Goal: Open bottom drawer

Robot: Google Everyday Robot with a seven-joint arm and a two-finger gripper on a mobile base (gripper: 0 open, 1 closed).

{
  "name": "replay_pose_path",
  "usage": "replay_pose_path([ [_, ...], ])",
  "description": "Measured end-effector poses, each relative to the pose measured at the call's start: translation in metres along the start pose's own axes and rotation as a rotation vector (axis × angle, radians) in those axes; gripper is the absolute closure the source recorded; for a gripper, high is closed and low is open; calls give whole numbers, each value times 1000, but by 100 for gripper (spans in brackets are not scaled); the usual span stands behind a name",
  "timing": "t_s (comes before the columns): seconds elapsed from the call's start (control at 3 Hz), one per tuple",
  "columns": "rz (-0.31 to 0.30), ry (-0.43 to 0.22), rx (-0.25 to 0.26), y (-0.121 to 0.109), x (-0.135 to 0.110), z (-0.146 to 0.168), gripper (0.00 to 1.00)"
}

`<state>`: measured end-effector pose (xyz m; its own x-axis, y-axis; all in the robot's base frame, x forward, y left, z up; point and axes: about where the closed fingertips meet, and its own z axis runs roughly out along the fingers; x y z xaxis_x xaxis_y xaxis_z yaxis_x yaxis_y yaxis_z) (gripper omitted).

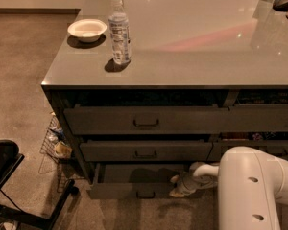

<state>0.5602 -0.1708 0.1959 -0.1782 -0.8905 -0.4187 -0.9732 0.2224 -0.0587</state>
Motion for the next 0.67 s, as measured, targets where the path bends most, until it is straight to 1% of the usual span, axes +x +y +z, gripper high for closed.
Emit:
replay_pose_path([
  [0.33,0,0,-1,0,0,0,0],
  [0.67,0,0,-1,0,0,0,0],
])
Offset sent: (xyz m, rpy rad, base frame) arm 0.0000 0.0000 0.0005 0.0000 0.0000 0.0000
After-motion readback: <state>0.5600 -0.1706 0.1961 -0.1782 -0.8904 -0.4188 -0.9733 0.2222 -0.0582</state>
